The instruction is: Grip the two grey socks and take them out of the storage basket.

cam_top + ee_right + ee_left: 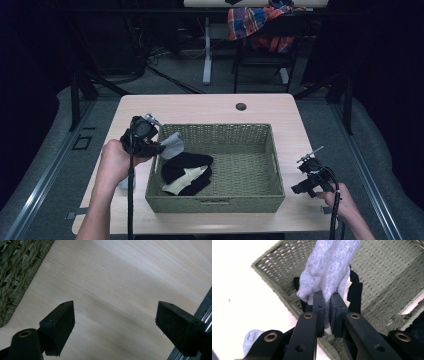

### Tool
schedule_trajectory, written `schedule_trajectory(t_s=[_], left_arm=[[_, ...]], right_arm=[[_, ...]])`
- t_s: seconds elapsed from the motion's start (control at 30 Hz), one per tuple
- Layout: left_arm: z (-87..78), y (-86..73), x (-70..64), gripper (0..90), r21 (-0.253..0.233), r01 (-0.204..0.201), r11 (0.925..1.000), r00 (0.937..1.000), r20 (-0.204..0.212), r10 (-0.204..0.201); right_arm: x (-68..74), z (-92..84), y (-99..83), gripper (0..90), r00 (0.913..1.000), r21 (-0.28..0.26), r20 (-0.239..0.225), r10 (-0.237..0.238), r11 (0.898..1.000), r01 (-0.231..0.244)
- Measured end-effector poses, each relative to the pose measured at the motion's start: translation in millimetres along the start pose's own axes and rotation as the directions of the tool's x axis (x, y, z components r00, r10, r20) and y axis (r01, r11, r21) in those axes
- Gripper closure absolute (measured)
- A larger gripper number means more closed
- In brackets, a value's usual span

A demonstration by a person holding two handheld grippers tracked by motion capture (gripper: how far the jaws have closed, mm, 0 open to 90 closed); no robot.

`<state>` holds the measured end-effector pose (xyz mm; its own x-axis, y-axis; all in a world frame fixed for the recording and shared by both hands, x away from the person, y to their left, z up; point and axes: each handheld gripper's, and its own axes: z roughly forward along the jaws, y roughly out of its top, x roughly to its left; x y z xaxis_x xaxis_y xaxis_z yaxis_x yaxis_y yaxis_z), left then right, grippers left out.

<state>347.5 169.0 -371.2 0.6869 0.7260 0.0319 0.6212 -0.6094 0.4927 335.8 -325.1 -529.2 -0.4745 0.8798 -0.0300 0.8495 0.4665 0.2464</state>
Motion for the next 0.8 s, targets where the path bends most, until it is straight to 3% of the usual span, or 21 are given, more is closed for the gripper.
schedule_trajectory(t_s=[0.23,0.5,0.8], left_arm=[[-15.1,-11.1,14.6,84.9,-0.032,0.054,0.9980,0.9978,-0.037,-0.055],[-24.6,-20.5,25.4,84.9,-0.043,0.087,0.9953,0.9939,-0.064,-0.090],[-31.7,-36.6,44.5,84.9,-0.049,0.156,0.9864,0.9816,-0.103,-0.161]], right_arm=[[0.0,-0.1,0.0,15.5,1.0000,-0.001,0.000,0.000,1.000,0.000],[0.0,0.4,-0.4,15.5,1.0000,-0.009,-0.002,0.007,1.000,-0.007],[0.0,0.3,-0.3,15.5,1.0000,-0.005,-0.002,0.005,1.000,-0.005]])
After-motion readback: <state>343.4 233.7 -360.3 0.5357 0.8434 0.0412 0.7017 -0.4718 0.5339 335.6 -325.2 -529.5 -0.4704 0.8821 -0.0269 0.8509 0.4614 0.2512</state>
